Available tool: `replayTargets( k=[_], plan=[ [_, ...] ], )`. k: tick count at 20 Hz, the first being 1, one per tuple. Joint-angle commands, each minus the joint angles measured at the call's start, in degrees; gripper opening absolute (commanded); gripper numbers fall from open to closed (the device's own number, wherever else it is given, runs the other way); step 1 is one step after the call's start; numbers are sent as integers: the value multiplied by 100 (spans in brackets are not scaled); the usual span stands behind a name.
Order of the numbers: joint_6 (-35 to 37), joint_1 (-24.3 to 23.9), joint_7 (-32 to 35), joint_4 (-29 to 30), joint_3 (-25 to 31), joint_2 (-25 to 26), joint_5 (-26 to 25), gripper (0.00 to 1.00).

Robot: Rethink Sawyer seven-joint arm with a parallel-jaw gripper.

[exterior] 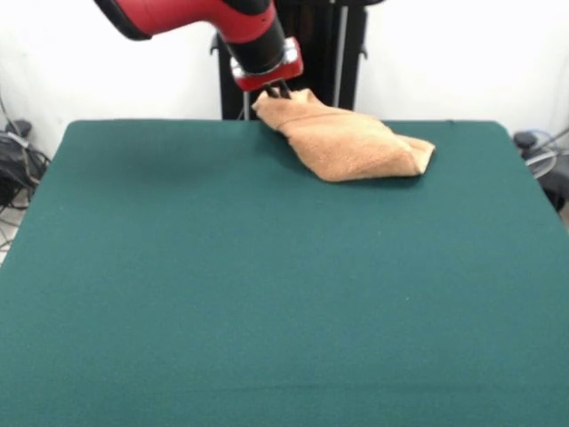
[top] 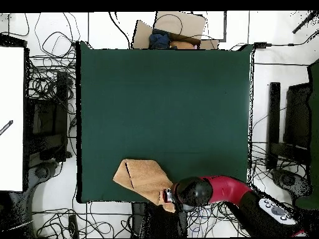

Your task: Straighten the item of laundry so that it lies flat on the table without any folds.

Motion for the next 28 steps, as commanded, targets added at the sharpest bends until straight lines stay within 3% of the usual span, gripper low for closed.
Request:
replayTargets(
  k=[1,16,28],
  plan=[
    [514,-70,-1630,-1066,688,115,-337,0],
    [1219,218,-2178,-1654,856,112,-66,0],
    [915,209,-2092,-1798,1115,307,-55,0]
  ],
)
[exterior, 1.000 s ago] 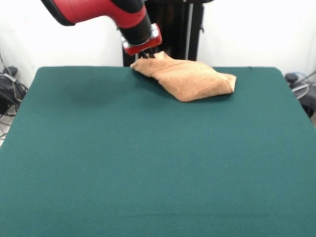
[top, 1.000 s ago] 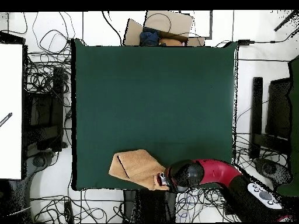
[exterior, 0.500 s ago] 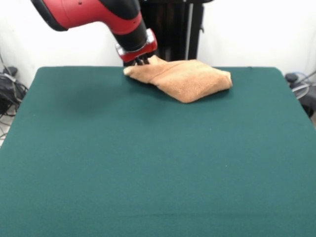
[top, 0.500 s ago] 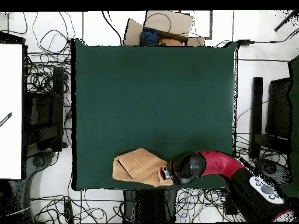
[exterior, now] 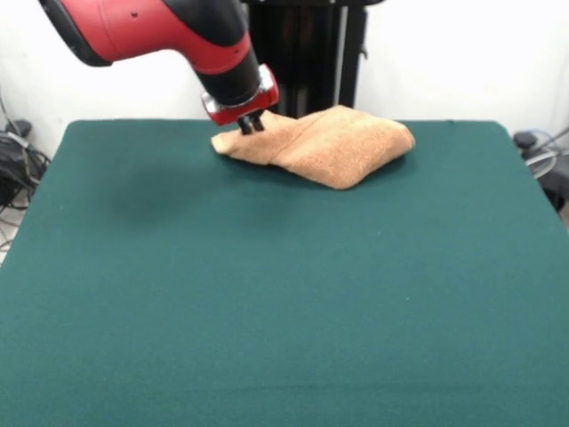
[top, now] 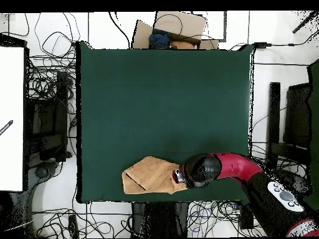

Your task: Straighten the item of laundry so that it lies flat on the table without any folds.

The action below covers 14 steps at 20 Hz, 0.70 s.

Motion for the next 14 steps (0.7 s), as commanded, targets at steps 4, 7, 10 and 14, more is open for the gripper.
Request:
replayTargets(
  k=[4,7,10,14],
  plan=[
    [-156,276,-790,-710,546,174,-97,0],
    [-204,274,-715,-690,543,143,-88,100],
    [-256,308,-603,-676,514,104,-92,100],
    [-255,332,-520,-671,499,73,-51,100]
  ],
)
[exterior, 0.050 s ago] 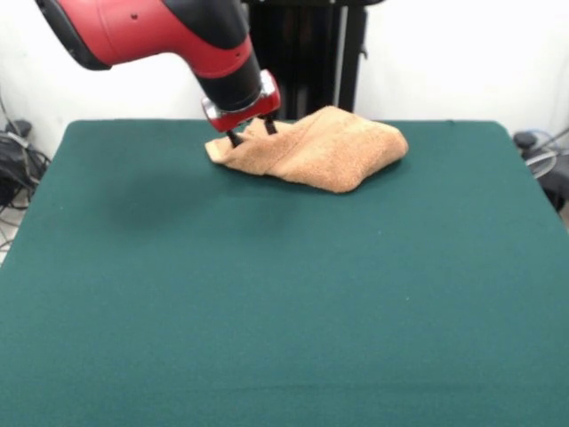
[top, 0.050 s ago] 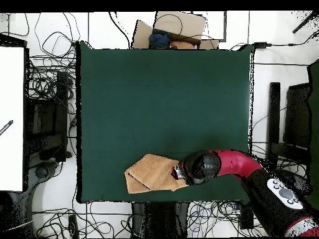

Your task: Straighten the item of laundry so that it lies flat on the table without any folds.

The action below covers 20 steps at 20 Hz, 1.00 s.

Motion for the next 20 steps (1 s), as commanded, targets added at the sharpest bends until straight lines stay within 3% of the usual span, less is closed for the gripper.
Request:
replayTargets(
  k=[1,20],
  plan=[
    [-249,297,-495,-588,403,69,-31,100],
    [-408,310,-265,-493,399,39,143,100]
  ],
)
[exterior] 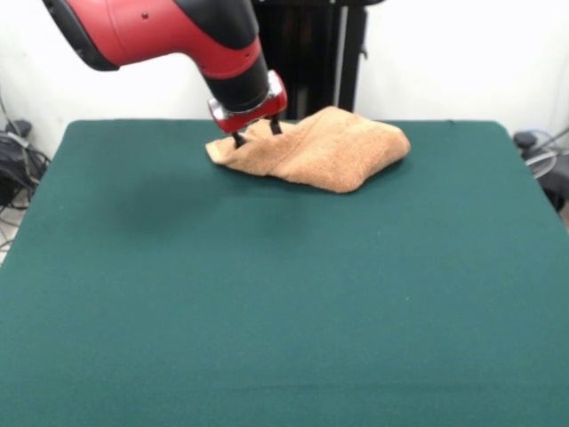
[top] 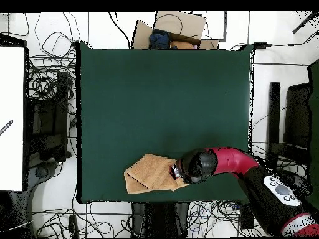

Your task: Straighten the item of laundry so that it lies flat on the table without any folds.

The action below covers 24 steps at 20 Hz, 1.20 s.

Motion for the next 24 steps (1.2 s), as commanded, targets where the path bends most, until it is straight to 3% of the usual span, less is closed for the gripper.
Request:
replayTargets(
  k=[1,11,15,24],
  plan=[
    [-449,145,-263,-477,418,103,131,100],
    [-868,-28,-222,-385,525,100,105,100],
    [-1334,-249,-262,-278,815,254,166,100],
    [-1232,-224,-173,-160,825,107,183,100]
  ],
)
